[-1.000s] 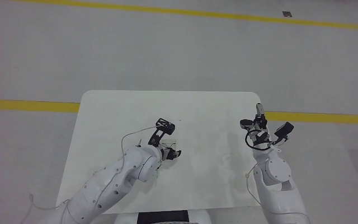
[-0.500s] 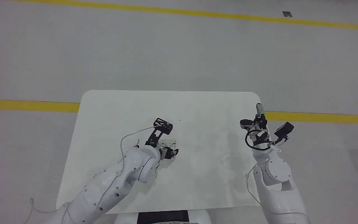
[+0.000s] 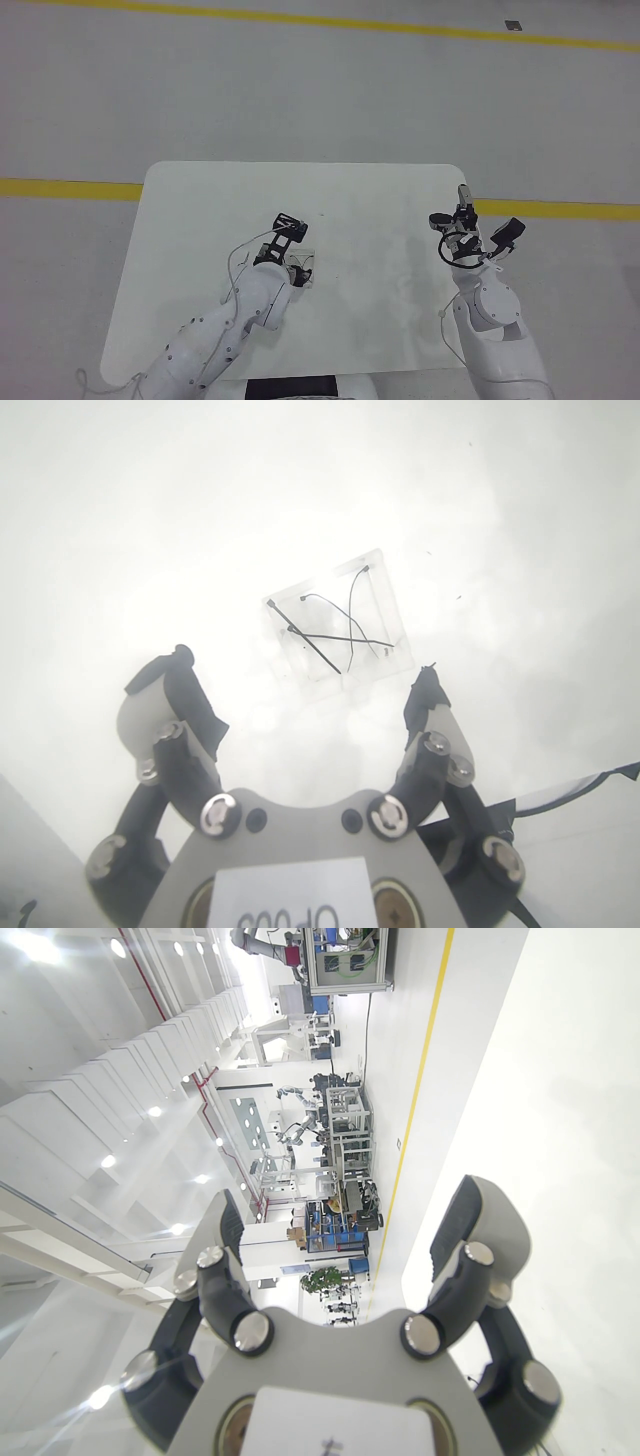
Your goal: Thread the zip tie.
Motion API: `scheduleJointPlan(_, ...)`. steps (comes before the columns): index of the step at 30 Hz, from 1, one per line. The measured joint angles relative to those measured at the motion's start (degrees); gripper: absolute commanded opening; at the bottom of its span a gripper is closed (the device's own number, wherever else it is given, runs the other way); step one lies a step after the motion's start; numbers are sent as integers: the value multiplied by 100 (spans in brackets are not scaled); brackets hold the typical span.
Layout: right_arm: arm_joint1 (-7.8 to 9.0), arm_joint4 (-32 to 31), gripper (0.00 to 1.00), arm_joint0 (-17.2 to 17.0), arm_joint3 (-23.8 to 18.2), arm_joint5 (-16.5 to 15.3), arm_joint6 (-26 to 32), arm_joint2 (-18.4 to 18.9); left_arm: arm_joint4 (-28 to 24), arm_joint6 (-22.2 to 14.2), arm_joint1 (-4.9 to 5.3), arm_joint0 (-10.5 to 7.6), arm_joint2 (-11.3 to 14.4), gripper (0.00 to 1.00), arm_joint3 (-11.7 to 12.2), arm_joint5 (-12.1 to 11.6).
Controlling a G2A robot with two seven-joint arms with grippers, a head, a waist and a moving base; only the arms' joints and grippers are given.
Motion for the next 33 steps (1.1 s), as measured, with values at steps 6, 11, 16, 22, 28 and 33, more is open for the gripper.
scheduleJointPlan(6,0,0,100,0,0,0,0,0,-2,1,1,0,0,100,0,0)
scheduleJointPlan(11,0,0,100,0,0,0,0,0,122,137,-7,49,80,100,79,0)
scheduleJointPlan(16,0,0,100,0,0,0,0,0,416,232,-126,111,292,100,200,0)
scheduleJointPlan(22,0,0,100,0,0,0,0,0,436,330,-345,334,186,100,101,0)
scheduleJointPlan(28,0,0,100,0,0,0,0,0,437,382,-518,508,-73,100,90,0)
scheduleJointPlan(33,0,0,100,0,0,0,0,0,437,388,-520,483,-70,100,113,0)
